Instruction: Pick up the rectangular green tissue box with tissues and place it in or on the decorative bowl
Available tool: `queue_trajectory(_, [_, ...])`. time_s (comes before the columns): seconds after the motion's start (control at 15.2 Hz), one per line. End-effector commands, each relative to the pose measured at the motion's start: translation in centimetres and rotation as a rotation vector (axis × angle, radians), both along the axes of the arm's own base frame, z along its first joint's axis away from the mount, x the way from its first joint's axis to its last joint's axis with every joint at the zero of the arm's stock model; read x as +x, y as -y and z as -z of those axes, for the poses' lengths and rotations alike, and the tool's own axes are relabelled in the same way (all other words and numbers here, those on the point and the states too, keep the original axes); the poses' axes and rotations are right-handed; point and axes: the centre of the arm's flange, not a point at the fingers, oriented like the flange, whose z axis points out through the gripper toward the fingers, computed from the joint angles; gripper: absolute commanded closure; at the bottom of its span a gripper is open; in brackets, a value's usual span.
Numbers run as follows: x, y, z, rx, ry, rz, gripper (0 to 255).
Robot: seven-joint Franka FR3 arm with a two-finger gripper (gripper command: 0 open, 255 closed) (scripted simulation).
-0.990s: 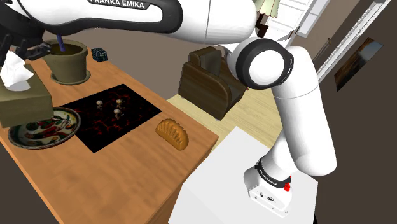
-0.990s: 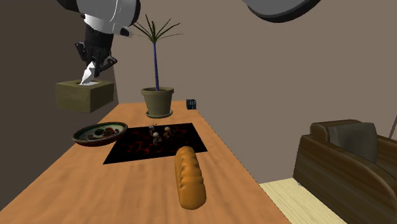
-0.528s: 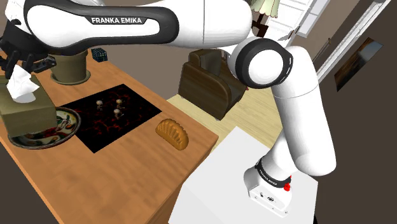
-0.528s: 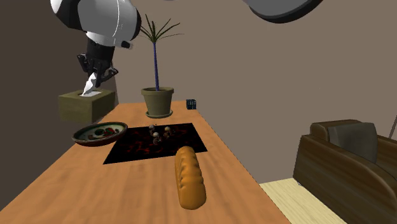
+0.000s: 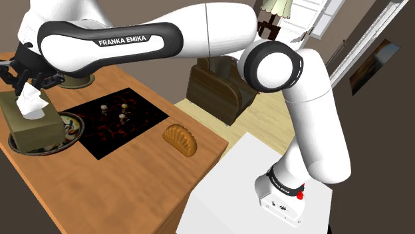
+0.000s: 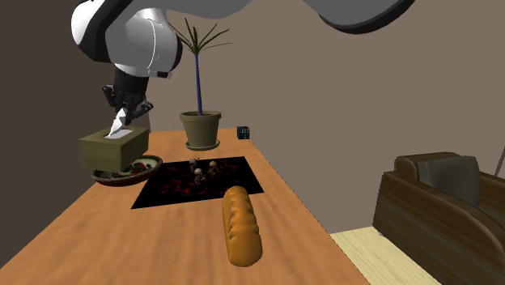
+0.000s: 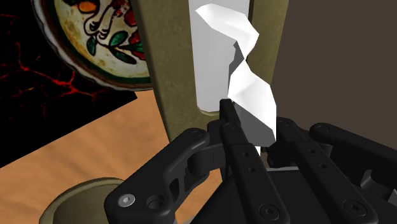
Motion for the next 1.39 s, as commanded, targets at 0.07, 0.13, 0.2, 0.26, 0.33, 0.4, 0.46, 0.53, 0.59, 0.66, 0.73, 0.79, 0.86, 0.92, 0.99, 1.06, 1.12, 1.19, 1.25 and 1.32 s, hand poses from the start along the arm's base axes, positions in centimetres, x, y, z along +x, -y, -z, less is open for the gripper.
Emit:
queue_trajectory(0.07, [0.0, -0.1, 1.5, 0.001, 0.001, 0.000, 255])
queue_trajectory(0.13, [0.0, -0.1, 1.5, 0.001, 0.001, 0.000, 255])
queue_trajectory(0.2, [0.0, -0.1, 1.5, 0.001, 0.001, 0.000, 255])
queue_trajectory(0.26, [0.0, -0.1, 1.5, 0.001, 0.001, 0.000, 255])
queue_trajectory(0.33, [0.0, -0.1, 1.5, 0.001, 0.001, 0.000, 255])
queue_trajectory(0.4, [0.0, -0.1, 1.5, 0.001, 0.001, 0.000, 255])
queue_trajectory(0.46, [0.0, -0.1, 1.5, 0.001, 0.001, 0.000, 255])
queue_trajectory(0.53, [0.0, -0.1, 1.5, 0.001, 0.001, 0.000, 255])
queue_trajectory(0.59, [0.0, 0.0, 1.5, 0.000, 0.001, 0.000, 0])
queue_trajectory(0.66, [-0.1, 0.0, 1.5, 0.000, 0.001, 0.000, 0])
queue_trajectory(0.73, [-0.1, 0.0, 1.4, 0.000, 0.001, 0.000, 0])
queue_trajectory(0.79, [-0.1, 0.0, 1.4, 0.000, 0.001, 0.000, 0])
queue_trajectory(0.86, [-0.1, 0.0, 1.4, 0.000, 0.001, 0.000, 0])
queue_trajectory(0.92, [0.0, -0.1, 1.5, 0.001, 0.001, 0.000, 0])
queue_trajectory(0.99, [-0.4, 0.5, 0.4, 0.001, 0.001, 0.000, 0])
queue_trajectory(1.06, [-0.9, 1.0, -0.7, 0.001, 0.001, 0.000, 0])
queue_trajectory(1.12, [-1.4, 1.6, -1.8, 0.001, 0.001, 0.000, 0])
queue_trajectory(1.19, [-1.7, 2.0, -2.7, 0.001, 0.001, 0.000, 0])
queue_trajectory(1.25, [-1.7, 2.0, -2.7, 0.001, 0.001, 0.000, 0])
queue_trajectory(1.32, [-1.7, 2.0, -2.7, 0.000, 0.001, 0.000, 0])
